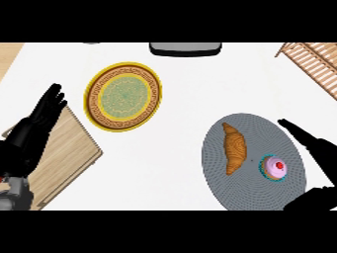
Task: Pick the cupcake from the placemat and place it in the tiered shelf
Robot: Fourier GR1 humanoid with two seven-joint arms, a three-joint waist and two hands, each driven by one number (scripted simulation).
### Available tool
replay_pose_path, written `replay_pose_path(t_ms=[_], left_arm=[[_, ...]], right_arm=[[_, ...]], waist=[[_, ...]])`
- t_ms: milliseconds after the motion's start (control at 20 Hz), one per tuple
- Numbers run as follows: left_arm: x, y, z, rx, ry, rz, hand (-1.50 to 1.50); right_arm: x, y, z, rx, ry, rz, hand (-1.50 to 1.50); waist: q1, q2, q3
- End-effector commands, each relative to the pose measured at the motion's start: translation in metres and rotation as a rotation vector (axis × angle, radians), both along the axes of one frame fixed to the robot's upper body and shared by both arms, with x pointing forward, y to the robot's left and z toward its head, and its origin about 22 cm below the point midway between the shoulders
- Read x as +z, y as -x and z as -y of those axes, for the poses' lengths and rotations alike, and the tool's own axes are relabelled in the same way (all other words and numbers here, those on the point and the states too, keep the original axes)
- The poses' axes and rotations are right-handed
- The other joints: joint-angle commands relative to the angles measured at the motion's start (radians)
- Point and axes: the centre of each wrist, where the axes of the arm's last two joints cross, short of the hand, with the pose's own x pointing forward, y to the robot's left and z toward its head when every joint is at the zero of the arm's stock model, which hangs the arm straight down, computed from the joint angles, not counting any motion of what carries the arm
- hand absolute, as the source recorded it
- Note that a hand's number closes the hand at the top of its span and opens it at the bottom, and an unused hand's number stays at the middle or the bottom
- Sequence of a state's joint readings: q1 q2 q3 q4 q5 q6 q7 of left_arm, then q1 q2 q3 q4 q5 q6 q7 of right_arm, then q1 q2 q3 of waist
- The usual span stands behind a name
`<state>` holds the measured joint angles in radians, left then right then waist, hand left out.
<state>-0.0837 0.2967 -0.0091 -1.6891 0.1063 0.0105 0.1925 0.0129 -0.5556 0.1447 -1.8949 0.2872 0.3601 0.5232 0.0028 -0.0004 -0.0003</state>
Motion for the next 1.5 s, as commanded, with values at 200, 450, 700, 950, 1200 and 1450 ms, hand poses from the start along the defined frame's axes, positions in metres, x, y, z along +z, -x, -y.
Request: replay_pose_path(t_ms=[200, 450, 700, 950, 1200, 1450], left_arm=[[-0.012, 0.006, -0.011, 0.009, 0.004, -0.007, 0.00], [-0.004, -0.004, -0.004, 0.003, 0.001, -0.007, 0.00], [-0.023, 0.009, -0.012, 0.006, -0.002, 0.009, 0.00], [-0.005, 0.007, -0.010, 0.011, -0.001, 0.003, 0.00], [0.007, 0.019, 0.008, 0.003, -0.008, 0.016, 0.00], [-0.010, 0.008, 0.015, 0.000, -0.009, -0.006, 0.00]], right_arm=[[-0.006, -0.015, -0.001, 0.007, 0.071, -0.108, -1.50], [-0.017, -0.023, -0.001, -0.019, 0.208, -0.112, -1.50], [-0.024, -0.014, 0.012, -0.050, 0.286, -0.167, -1.50], [-0.019, -0.014, 0.006, -0.041, 0.272, -0.229, -1.50], [-0.043, -0.029, 0.014, -0.036, 0.266, -0.226, -1.50], [-0.064, -0.020, 0.000, -0.029, 0.257, -0.249, -1.50]], waist=[[-0.002, 0.000, 0.000], [-0.002, 0.001, 0.000], [-0.003, 0.000, 0.000], [-0.003, 0.000, 0.000], [0.002, 0.000, 0.001], [-0.002, 0.000, 0.000]])
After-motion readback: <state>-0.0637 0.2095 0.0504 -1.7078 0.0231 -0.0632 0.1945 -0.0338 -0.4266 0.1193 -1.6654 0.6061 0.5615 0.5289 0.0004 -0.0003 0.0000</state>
